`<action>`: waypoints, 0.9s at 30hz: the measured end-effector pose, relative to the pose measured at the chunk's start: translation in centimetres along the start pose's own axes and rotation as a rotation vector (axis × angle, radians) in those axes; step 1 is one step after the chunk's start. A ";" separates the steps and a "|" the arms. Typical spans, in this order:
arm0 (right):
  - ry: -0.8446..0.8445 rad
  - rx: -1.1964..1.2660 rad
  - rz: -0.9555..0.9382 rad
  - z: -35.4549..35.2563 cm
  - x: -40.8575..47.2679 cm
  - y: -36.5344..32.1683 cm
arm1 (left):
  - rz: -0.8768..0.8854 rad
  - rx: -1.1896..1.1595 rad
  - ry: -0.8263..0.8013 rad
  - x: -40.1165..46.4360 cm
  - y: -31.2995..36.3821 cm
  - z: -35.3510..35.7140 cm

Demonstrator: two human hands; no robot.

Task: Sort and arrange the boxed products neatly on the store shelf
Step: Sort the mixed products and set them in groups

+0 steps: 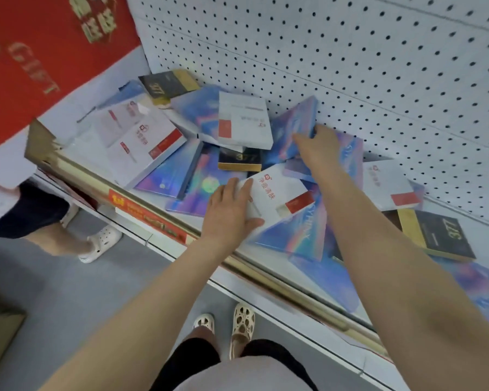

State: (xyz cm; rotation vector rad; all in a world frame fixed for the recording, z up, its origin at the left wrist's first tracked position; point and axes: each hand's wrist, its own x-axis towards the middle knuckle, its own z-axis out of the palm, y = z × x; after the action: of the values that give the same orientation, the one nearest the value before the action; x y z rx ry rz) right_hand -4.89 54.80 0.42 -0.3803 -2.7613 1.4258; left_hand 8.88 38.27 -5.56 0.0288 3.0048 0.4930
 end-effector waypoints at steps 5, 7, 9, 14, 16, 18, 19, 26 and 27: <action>0.232 0.184 0.019 -3.0 -3.2 1.4 | 0.036 -0.034 -0.010 0.4 -0.8 -0.3; 0.287 0.281 0.034 -5.0 -5.3 2.9 | 0.020 -0.072 -0.009 0.6 -0.7 -0.6; 0.287 0.436 0.086 -6.9 -7.2 4.4 | 0.004 -0.151 -0.002 0.9 -0.5 -1.0; 0.300 0.622 0.138 -9.0 -10.4 6.8 | -0.029 -0.190 -0.082 1.3 -0.2 -1.5; 0.387 0.682 0.134 -9.3 -11.0 6.9 | -0.041 -0.207 -0.155 1.7 -0.2 -1.9; 0.499 0.732 0.095 -9.8 -11.5 6.9 | -0.067 -0.314 -0.230 1.8 -0.4 -2.2; 0.552 0.757 0.079 -10.1 -11.7 6.8 | -0.089 -0.378 -0.264 1.6 -0.4 -2.3; 0.577 0.688 0.056 -11.3 -12.8 7.1 | -0.317 -0.916 -0.290 0.6 0.0 -2.6; 0.532 0.659 0.040 -11.0 -13.0 7.2 | -0.307 -0.939 -0.305 0.5 0.0 -2.8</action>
State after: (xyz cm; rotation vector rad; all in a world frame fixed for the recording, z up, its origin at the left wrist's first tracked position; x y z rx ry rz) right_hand 10.56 64.78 2.36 -0.6586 -1.7708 1.8014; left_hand 8.07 37.40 -2.98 -0.3738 2.1604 1.5949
